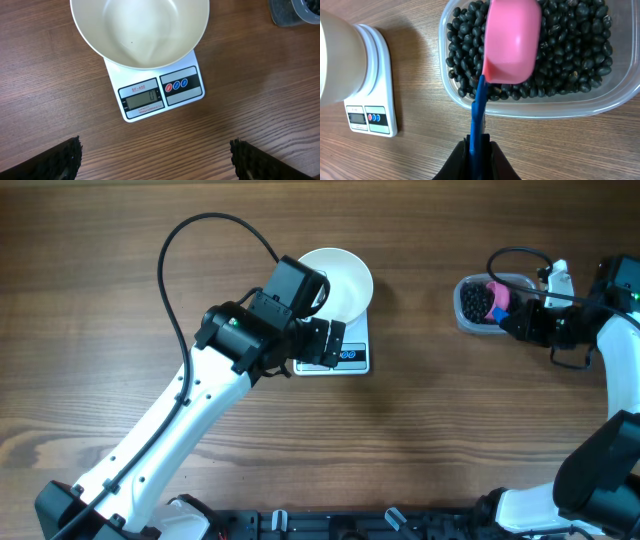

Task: Scoop item into bowl and weigh 150g on scale
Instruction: 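Lower scoop into black beans with right gripper and scoop, then lift filled pink scoop from tub with right gripper toward scale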

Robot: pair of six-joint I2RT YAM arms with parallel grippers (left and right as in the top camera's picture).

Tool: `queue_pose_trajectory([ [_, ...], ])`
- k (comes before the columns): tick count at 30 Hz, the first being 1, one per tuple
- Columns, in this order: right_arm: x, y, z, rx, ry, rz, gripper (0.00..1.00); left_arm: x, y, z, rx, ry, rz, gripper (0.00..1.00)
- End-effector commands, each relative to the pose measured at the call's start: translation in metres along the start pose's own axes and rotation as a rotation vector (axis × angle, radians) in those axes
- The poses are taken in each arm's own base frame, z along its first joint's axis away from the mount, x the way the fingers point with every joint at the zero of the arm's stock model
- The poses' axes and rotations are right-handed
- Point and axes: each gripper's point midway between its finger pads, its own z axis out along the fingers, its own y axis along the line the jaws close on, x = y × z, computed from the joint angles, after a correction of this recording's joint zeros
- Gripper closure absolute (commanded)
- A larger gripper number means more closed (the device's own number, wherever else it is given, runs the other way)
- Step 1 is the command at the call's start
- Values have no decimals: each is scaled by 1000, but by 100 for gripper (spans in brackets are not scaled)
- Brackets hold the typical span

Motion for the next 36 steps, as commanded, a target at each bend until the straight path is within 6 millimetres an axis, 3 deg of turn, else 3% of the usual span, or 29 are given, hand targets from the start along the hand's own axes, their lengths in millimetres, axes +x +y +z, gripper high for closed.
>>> queue_pose_trajectory([
  [1,4,13,7,-86,11,18,96,-6,-1,-9,0,-30,22,0],
  [8,5,13,6,-96,12,24,96,-6,-1,-9,0,-30,22,0],
  [14,4,0,-2,-94,-11,67,96,-6,-1,-9,0,-30,22,0],
  [36,-4,9,-5,-163,-46,116,96,-6,-1,-9,1,-31,23,0],
])
